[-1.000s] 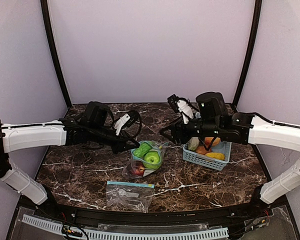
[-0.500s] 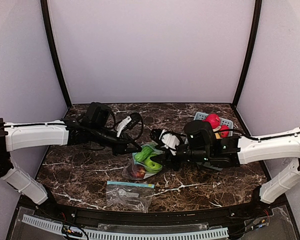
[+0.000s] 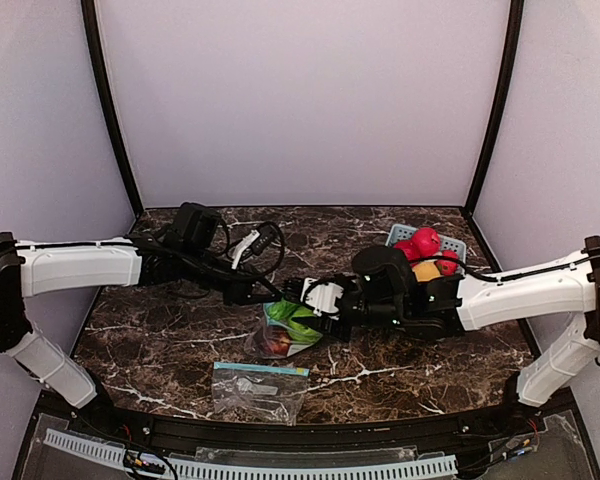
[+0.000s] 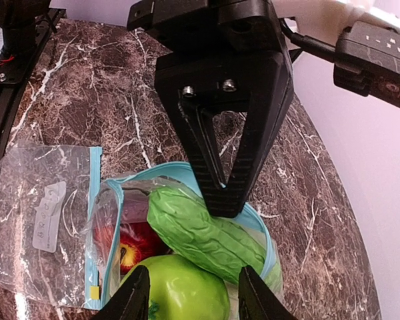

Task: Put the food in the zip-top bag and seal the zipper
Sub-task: Pass from the left arm to the right

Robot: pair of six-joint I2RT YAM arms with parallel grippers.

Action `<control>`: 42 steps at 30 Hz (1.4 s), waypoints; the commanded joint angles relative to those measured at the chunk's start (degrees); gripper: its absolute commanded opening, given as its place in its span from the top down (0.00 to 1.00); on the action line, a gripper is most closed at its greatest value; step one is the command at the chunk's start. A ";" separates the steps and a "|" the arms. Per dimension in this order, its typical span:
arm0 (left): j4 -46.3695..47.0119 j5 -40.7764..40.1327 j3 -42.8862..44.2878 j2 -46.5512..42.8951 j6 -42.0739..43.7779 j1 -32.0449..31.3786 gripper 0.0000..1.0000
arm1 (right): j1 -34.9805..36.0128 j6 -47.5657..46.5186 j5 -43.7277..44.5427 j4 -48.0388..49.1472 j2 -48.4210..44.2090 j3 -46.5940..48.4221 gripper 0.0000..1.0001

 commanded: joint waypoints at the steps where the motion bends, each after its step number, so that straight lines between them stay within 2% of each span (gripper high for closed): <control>1: 0.77 2.53 1.15 0.61 -1.45 0.82 0.99 | 0.84 -3.90 1.35 1.98 4.12 3.07 0.55; 9: 0.80 4.18 1.59 1.55 -2.13 1.07 0.99 | 1.25 -8.71 3.37 0.84 10.03 7.69 0.46; 13: 0.79 4.61 1.69 1.78 -2.30 1.08 0.99 | 1.80 -10.71 7.80 4.56 12.24 7.75 0.39; 16: 0.93 4.79 1.68 1.78 -2.43 1.12 0.99 | 2.56 -11.90 10.77 7.62 13.94 7.69 0.39; 18: 0.97 4.82 1.67 1.76 -2.60 1.20 0.99 | 2.98 -12.16 13.16 10.33 14.85 7.21 0.43; 22: 1.06 4.11 1.59 1.59 -2.75 1.36 0.99 | 3.36 -11.10 17.33 14.59 14.64 6.23 0.62; 26: 1.33 2.02 1.21 -0.27 -2.11 1.86 0.86 | 3.38 -7.81 18.99 13.67 13.47 6.02 0.80; 27: 1.35 1.26 0.83 -0.87 -1.77 1.92 0.72 | 3.33 -6.82 19.04 13.47 13.05 5.69 0.82; 28: 1.34 -0.28 0.60 -2.18 -0.97 1.94 0.64 | 3.29 -5.73 19.06 13.36 12.65 5.53 0.83; 29: 1.11 -1.21 0.17 -2.88 -0.41 1.91 0.50 | 3.31 -4.61 19.03 13.04 12.33 5.44 0.83; 31: 1.00 -4.51 -1.01 -6.40 1.32 1.89 0.36 | 3.25 -2.40 18.75 12.34 11.80 5.49 0.83; 32: 1.12 -6.97 -1.55 -7.32 2.55 1.93 0.33 | 3.24 -1.52 18.60 12.00 11.64 5.65 0.83; 33: 1.52 -8.20 -2.81 -8.26 2.97 1.91 0.25 | 3.19 -0.43 18.57 11.55 11.50 5.91 0.83; 35: 2.48 -11.05 -4.89 -11.79 4.82 1.90 0.18 | 2.87 1.51 18.28 10.23 11.61 6.67 0.83; 37: 3.16 -13.19 -6.73 -13.12 6.34 1.62 0.17 | 2.27 3.36 17.52 8.75 11.78 7.76 0.82; 40: 1.07 -14.36 -7.05 -13.09 8.87 0.11 0.16 | 0.98 6.55 16.73 6.89 11.81 8.74 0.83; 42: 0.38 -14.71 -7.12 -12.39 9.87 -0.86 0.10 | -0.05 8.60 15.99 6.01 11.67 9.18 0.82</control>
